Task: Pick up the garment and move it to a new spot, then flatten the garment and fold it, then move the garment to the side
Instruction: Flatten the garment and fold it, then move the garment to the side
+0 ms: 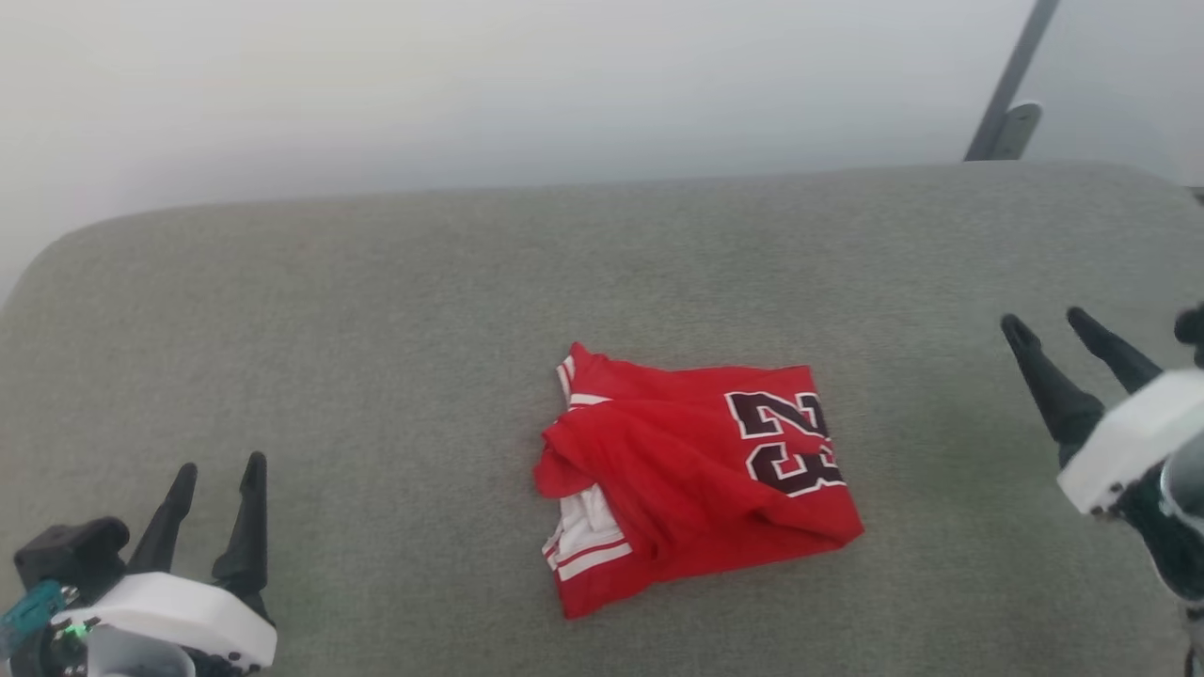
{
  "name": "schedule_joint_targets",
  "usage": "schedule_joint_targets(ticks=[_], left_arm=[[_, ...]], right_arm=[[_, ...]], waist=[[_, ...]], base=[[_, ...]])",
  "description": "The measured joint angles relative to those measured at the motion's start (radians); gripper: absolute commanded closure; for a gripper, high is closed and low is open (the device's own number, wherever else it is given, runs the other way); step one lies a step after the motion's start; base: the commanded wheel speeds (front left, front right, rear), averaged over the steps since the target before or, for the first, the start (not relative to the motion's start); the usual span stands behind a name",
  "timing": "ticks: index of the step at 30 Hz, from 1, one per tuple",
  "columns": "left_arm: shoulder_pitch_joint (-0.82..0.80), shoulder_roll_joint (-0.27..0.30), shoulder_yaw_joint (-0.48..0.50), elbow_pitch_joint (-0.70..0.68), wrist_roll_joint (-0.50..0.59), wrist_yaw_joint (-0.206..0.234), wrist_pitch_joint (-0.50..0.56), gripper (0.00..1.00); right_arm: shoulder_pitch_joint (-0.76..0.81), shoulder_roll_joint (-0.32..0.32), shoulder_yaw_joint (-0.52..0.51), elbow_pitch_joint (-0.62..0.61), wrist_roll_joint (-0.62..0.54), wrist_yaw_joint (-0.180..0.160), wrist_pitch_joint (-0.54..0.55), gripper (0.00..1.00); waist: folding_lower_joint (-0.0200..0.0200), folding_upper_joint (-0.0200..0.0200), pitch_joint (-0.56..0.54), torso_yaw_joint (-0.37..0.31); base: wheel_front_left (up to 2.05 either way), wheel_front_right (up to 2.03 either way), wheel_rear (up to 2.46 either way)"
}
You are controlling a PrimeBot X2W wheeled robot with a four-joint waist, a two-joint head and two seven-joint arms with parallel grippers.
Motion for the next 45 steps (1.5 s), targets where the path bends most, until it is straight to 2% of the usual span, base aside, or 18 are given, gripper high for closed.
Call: schedule_joint_targets(ticks=[7, 17, 27, 45], left_arm=[[0.051, -0.002, 0.031, 0.008, 0.008, -0.007, 0.000, 0.00], [0.099, -0.026, 0.105, 0.010, 0.032, -0.038, -0.003, 0.00], [0.119, -0.042, 0.146, 0.014, 0.060, -0.065, -0.003, 0.00], [0.119, -0.058, 0.161, 0.016, 0.082, -0.078, -0.003, 0.00]], right_arm=[[0.063, -0.023, 0.052, 0.081, -0.044, 0.000, -0.213, 0.00], [0.121, -0.031, 0.095, 0.159, -0.033, 0.000, -0.389, 0.00], [0.145, -0.023, 0.078, 0.169, -0.030, 0.000, -0.429, 0.00], [0.158, -0.020, 0.079, 0.168, -0.029, 0.000, -0.432, 0.00]], waist=[[0.0000, 0.0000, -0.033, -0.042], [-0.0001, 0.0000, -0.060, -0.048], [0.0000, 0.0000, -0.065, -0.025], [0.0000, 0.0000, -0.070, -0.002]], base=[[0.00, 0.00, 0.00], [0.00, 0.00, 0.00], [0.00, 0.00, 0.00], [0.00, 0.00, 0.00]])
